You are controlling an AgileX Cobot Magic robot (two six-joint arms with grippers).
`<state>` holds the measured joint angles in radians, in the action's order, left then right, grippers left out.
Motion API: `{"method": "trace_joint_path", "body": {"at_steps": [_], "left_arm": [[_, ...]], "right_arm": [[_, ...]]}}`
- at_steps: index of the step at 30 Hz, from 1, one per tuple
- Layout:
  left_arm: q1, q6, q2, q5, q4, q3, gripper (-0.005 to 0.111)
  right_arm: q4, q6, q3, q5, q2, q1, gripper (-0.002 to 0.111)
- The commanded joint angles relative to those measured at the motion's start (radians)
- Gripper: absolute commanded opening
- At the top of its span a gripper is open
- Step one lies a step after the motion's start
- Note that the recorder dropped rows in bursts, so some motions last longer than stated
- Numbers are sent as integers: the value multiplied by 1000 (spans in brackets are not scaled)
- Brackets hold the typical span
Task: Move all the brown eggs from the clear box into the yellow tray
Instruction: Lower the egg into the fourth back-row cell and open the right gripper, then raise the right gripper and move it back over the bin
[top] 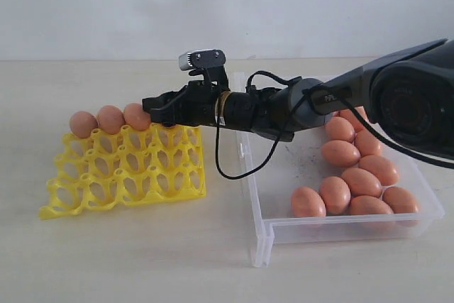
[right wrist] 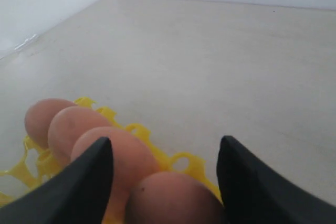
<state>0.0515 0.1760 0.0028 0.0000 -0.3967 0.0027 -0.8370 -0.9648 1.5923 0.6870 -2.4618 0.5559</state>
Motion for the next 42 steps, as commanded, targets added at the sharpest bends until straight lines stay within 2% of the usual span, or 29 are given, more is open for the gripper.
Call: {"method": "trace_joint_path", "body": {"at_steps": [1, 8, 12, 16, 17, 19, 21, 22, 27, 29, 31, 32, 35, 36, 38, 39, 40, 41, 42], "left_arm": [[-4, 9, -3, 0, -3, -3, 4], [-4, 9, -3, 0, -3, -3, 4], [-4, 9, -3, 0, -3, -3, 4], [-4, 9, -3, 0, -3, -3, 4], [-4, 9, -3, 0, -3, -3, 4], [-4, 9, -3, 0, -3, -3, 4], [-4, 9, -3, 0, -3, -3, 4], [-4, 9, -3, 0, -3, -3, 4], [-4, 9, -3, 0, -3, -3, 4], [-4, 9, -3, 0, -3, -3, 4], [-4, 9, -3, 0, -3, -3, 4], [-4, 9, -3, 0, -3, -3, 4], [-4, 9, -3, 0, -3, -3, 4], [-4, 9, -3, 0, -3, -3, 4], [-4, 9, -3, 0, -3, -3, 4], [-4, 9, -3, 0, -3, -3, 4], [-4, 9, -3, 0, -3, -3, 4], [-4, 9, -3, 0, -3, -3, 4], [-4, 9, -3, 0, -3, -3, 4]], "right_arm": [[-48, -18, -2, -90, 25, 0, 54], [-188, -115, -2, -251, 142, 0, 54], [-252, -184, -2, -269, 208, 0, 54], [-506, -428, -2, -269, 290, 0, 53], [-633, -518, -2, -269, 311, 0, 49], [-907, -703, -8, -265, 351, 0, 31], [-907, -729, -42, -245, 391, -10, 8], [-907, -714, -58, -228, 412, -19, 0], [-907, -707, -151, -246, 511, -71, 0], [-907, -677, -232, -323, 574, -103, 0], [-907, -624, -345, -515, 653, -125, 0], [-907, -596, -427, -717, 708, -128, 0], [-907, -445, -543, -1039, 772, -128, 0], [-862, -368, -567, -1103, 780, -128, 0], [-549, -19, -586, -1212, 785, -128, 0], [-315, 237, -586, -1225, 785, -128, 0], [-178, 371, -584, -1235, 785, -128, 0], [93, 584, -559, -1250, 785, -128, 0], [250, 689, -543, -1267, 785, -128, 0]]}}
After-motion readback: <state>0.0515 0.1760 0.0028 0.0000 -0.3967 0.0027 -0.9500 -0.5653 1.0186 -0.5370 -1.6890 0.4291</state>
